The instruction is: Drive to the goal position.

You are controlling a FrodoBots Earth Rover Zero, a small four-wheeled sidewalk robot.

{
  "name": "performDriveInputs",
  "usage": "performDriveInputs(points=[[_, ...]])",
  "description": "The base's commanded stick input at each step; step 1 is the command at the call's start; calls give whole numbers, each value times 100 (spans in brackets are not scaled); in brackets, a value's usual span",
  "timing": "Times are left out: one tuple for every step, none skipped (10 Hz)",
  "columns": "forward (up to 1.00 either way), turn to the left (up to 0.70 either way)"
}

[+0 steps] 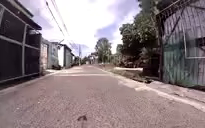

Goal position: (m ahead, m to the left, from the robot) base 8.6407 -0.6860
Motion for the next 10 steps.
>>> performDriveInputs(points=[[70,0],[70,0],[70,0],[70,0],[70,0],[70,0],[70,0],[70,0],[70,0],[70,0]])
